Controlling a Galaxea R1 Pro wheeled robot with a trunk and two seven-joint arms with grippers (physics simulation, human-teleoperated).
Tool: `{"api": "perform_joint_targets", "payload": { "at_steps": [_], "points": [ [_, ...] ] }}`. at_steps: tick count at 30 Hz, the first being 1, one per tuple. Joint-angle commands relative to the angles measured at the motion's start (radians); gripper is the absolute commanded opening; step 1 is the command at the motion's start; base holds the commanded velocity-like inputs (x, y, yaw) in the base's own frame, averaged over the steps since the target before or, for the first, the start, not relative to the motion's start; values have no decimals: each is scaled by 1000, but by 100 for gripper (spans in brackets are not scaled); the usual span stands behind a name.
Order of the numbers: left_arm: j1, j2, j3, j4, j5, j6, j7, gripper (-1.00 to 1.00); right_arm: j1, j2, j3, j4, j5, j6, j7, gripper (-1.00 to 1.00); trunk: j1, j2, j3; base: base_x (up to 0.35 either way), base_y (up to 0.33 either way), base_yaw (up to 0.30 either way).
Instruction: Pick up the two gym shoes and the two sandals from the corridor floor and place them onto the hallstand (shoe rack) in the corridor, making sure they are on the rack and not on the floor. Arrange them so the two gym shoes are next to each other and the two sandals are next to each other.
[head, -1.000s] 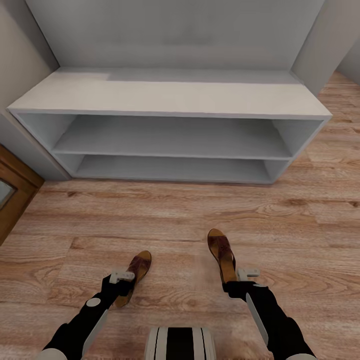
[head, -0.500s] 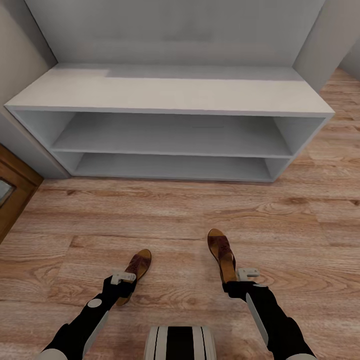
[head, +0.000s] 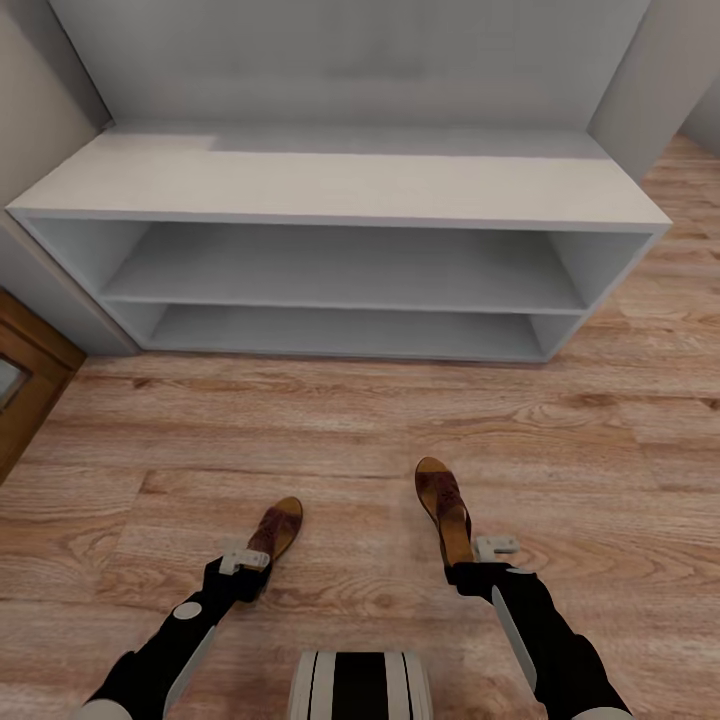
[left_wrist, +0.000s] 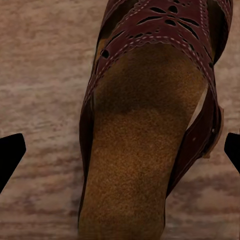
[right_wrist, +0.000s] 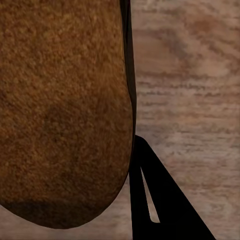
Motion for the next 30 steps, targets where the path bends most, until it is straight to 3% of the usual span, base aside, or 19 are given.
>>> {"api": "perform_joint_targets", "payload": {
  "at_steps": [1, 14, 23, 30],
  "points": [
    [0, 1, -5, 7, 9, 1, 1, 100, -1, 0, -1, -1, -3, 6, -1, -100, 0, 0, -6, 0, 0, 0],
    [0, 1, -3, 11, 8, 1, 1, 100, 0, 0, 0, -1, -3, 6, -1, -100, 1, -1, -19, 0, 0, 0],
    [0, 2, -3, 11, 8, 1, 1, 100, 0, 0, -1, -1, -3, 6, -1, -100, 5, -3, -67, 0, 0, 0],
    [0, 1, -3, 10, 8, 1, 1, 100, 0, 0, 0, -1, -3, 6, -1, -100, 5, -3, -69, 0, 0, 0]
  ]
}}
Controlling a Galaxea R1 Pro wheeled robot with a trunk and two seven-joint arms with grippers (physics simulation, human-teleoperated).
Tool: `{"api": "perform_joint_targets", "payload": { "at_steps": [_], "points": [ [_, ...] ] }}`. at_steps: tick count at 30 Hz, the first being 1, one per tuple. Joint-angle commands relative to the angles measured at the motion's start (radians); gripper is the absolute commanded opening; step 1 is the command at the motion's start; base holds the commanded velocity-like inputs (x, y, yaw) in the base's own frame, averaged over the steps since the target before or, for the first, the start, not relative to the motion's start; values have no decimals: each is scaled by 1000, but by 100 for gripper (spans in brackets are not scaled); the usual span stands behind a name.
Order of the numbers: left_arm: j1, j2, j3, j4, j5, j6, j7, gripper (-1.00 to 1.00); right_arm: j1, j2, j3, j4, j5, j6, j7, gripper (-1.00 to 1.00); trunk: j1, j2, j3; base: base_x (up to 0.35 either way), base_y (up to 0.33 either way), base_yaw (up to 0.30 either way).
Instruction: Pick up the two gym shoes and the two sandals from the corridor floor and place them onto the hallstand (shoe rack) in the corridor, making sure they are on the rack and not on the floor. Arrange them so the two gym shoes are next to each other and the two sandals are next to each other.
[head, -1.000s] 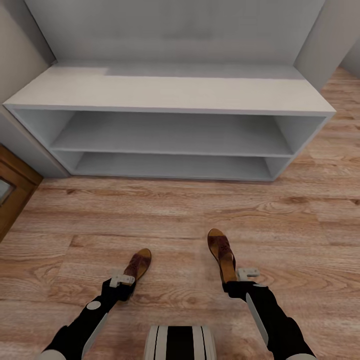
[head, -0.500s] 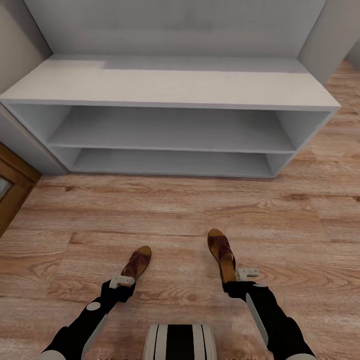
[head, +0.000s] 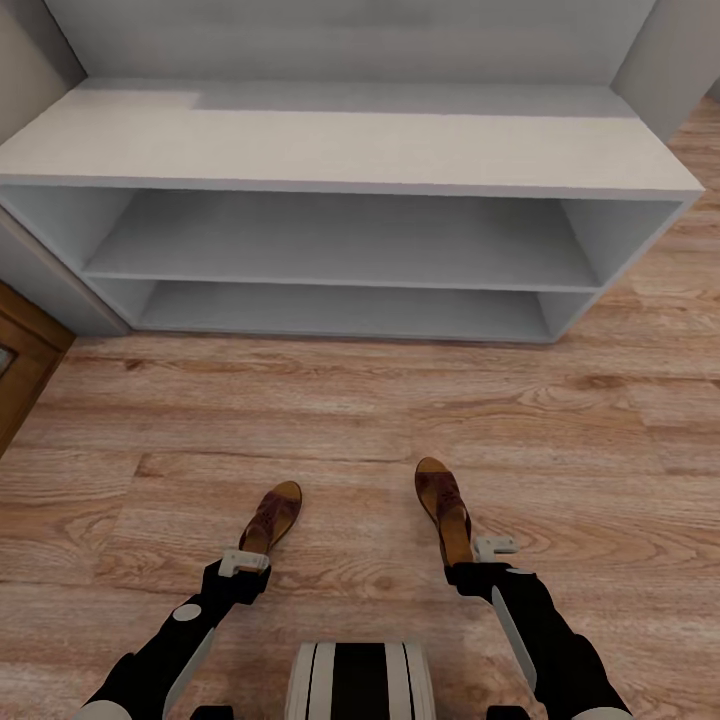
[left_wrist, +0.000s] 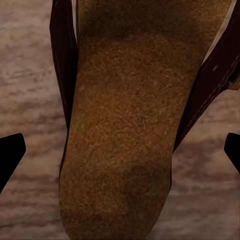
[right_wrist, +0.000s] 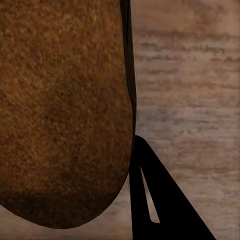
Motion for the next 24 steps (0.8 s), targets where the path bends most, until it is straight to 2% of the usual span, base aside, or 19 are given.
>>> {"api": "perform_joint_targets", "payload": {
  "at_steps": [1, 7, 15, 24],
  "points": [
    [0, 1, -5, -1, 10, 1, 0, 100, 0, 0, -1, -1, -3, 6, -1, -100, 0, 0, -1, 0, 0, 0],
    [0, 2, -5, -1, 10, 1, 0, 100, 0, 0, -1, -1, -3, 6, -1, -100, 0, 0, -1, 0, 0, 0],
    [0, 2, -5, -1, 10, 1, 0, 100, 0, 0, -1, -1, -3, 6, -1, -100, 3, -2, -39, 0, 0, 38],
    [0, 3, -5, -1, 10, 1, 0, 100, 0, 0, -2, -1, -3, 6, -1, -100, 3, -2, -40, 0, 0, 4]
  ]
}}
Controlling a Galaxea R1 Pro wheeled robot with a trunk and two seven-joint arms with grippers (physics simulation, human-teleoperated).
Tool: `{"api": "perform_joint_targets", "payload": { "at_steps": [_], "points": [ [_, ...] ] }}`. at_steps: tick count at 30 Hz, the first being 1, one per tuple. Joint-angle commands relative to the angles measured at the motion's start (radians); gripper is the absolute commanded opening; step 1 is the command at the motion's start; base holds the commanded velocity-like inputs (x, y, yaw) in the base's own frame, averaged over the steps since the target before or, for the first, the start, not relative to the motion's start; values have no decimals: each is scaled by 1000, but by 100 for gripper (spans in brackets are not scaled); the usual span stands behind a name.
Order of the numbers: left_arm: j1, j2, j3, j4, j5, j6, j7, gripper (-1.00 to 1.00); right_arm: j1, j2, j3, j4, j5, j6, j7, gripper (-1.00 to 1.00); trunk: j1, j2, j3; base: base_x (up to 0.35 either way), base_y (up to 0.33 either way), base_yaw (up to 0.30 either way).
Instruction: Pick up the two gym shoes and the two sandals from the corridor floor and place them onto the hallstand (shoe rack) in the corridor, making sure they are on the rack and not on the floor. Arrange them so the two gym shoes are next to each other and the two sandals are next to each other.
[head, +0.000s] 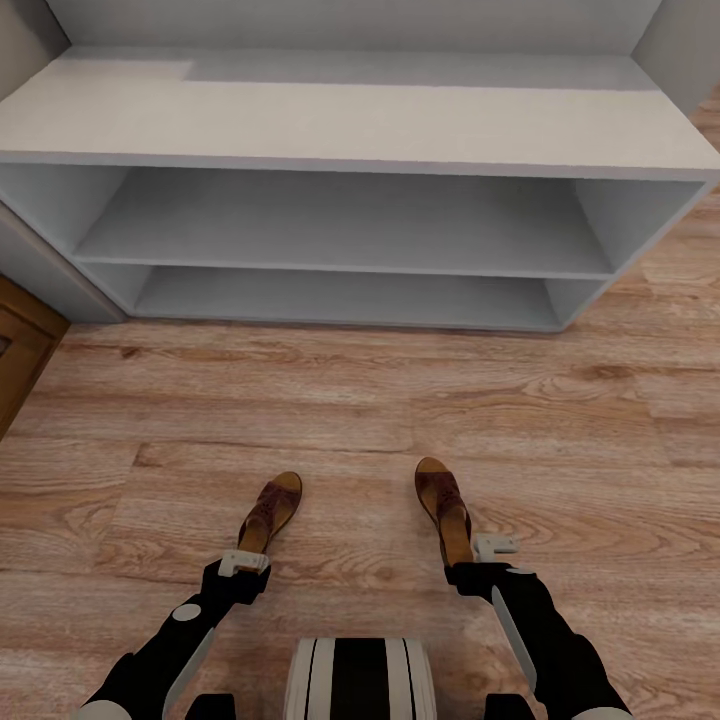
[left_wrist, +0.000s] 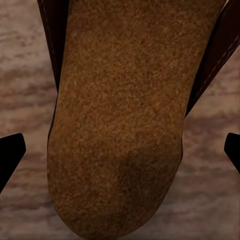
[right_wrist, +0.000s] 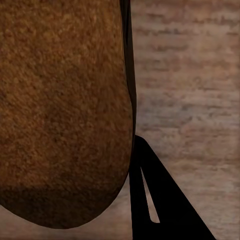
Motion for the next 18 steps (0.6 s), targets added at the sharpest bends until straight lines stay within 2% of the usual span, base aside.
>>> {"api": "perform_joint_targets", "payload": {
  "at_steps": [1, 10, 13, 18],
  "points": [
    [0, 1, -5, -1, 10, 1, 0, 100, 0, 0, -1, -1, -3, 6, -1, -100, 0, 0, -1, 0, 0, 0],
    [0, 1, -5, -1, 10, 1, 0, 100, 0, 0, 0, -1, -3, 6, -1, -100, 0, 0, -1, 0, 0, 0],
    [0, 1, -5, -1, 10, 1, 0, 100, 0, 0, 0, -1, -3, 6, -1, -100, 1, -1, -16, 0, 0, 0],
    [0, 1, -5, -1, 10, 1, 0, 100, 0, 0, 0, -1, -3, 6, -1, -100, 1, -1, -20, 0, 0, 0]
  ]
}}
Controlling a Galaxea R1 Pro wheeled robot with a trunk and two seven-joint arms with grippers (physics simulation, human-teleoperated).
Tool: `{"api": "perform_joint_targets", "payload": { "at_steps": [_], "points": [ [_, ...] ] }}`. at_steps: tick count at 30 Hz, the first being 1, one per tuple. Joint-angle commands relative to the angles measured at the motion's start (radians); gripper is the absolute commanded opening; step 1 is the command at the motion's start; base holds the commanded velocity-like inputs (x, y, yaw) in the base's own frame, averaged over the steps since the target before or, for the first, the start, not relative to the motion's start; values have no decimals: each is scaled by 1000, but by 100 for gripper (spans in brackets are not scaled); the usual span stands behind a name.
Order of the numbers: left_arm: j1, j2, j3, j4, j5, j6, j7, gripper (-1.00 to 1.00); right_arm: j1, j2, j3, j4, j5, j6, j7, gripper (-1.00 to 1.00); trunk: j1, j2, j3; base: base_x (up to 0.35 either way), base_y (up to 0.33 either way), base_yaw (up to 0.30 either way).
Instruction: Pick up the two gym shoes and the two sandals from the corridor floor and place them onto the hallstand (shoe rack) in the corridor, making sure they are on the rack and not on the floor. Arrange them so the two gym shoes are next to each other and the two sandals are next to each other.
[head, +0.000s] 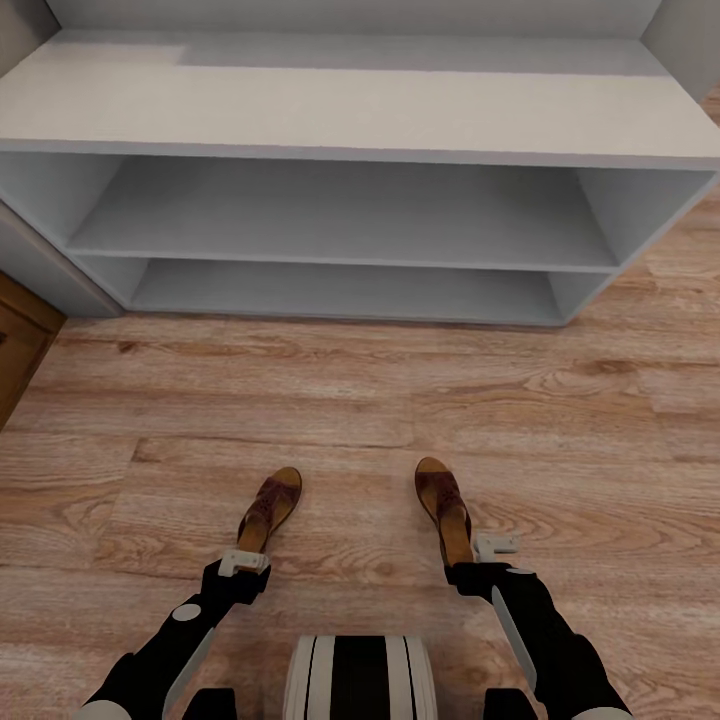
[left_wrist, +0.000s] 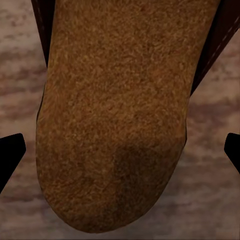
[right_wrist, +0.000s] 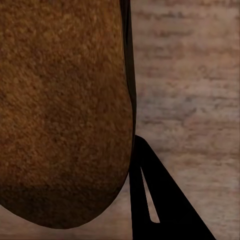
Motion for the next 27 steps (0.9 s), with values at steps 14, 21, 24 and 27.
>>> {"api": "perform_joint_targets", "payload": {
  "at_steps": [14, 21, 24, 27],
  "points": [
    [0, 1, -4, -1, 10, 1, 0, 100, 0, 0, -1, -1, -3, 6, -1, -100, 0, 0, -2, 2, 0, 0],
    [0, 1, -5, -1, 10, 1, 1, 100, 0, 0, -1, -1, -3, 6, 0, -100, 0, 0, -2, 11, 0, 0],
    [0, 1, -5, -1, 11, 1, 1, 100, 0, 0, -1, -1, -3, 6, -1, -100, 0, 0, -2, 1, 0, 0],
    [0, 1, -4, 0, 11, 2, 1, -100, 0, 0, -1, -1, -3, 6, 0, -100, 0, 0, -2, 0, 0, 0]
  ]
}}
